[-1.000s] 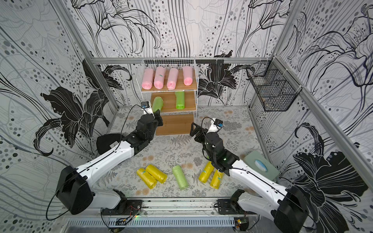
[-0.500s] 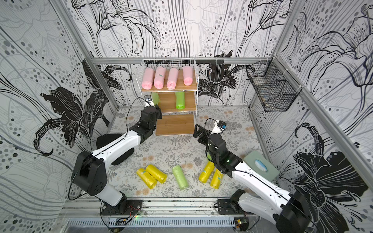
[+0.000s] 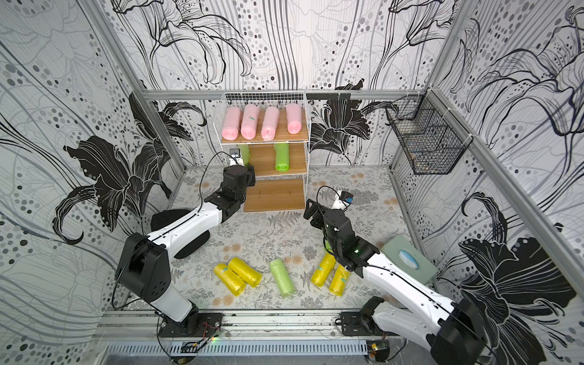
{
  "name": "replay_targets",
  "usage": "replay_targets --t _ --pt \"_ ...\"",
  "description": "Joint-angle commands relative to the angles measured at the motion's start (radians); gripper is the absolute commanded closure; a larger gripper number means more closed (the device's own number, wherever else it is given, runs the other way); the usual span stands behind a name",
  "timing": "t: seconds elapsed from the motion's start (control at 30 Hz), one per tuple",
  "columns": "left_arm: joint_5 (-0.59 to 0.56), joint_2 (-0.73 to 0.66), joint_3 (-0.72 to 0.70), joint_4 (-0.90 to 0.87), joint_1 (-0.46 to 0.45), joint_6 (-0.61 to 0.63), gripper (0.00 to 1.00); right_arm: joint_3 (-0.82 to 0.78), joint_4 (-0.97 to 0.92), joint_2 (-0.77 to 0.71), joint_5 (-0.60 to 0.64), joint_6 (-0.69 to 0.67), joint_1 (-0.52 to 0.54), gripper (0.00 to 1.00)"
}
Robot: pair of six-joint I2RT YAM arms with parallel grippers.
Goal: Sort the rolls of trash bags by color and place them on the shelf
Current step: Place the roll of trash bags on the shelf, then pick up the roll of trash bags from the center of the board.
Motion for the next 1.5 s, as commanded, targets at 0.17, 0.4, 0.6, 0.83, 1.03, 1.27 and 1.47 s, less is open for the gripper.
replay_targets --t 0.17,0.4,0.6,0.83,1.03,1.27,1.47 --pt "0.015 -0.055 -0.031 -0.007 0.008 -0.053 0.16 0.028 -0.168 0.006 0.002 -0.066 -0.007 0.0" --pt "0.06 -0.153 -0.106 -0.046 0.006 -0.145 0.1 0.022 -0.227 0.007 0.012 -0.095 -0.018 0.0" --pt "0.152 -0.299 -0.215 -0.129 -0.013 -0.28 0.08 0.082 -0.393 0.055 0.013 -0.219 -0.07 0.0" --pt "0.266 -0.521 -0.348 -0.268 -0.041 -0.411 0.11 0.23 -0.618 0.283 -0.042 -0.405 -0.152 0.02" --pt "0.318 -0.604 -0.402 -0.317 -0.072 -0.466 0.11 0.284 -0.602 0.475 -0.111 -0.456 -0.202 0.09" --pt "0.346 -0.595 -0.429 -0.304 -0.108 -0.49 0.12 0.364 -0.549 0.661 -0.188 -0.505 -0.295 0.15" --pt "0.348 -0.566 -0.431 -0.283 -0.119 -0.499 0.12 0.426 -0.487 0.798 -0.269 -0.505 -0.344 0.23"
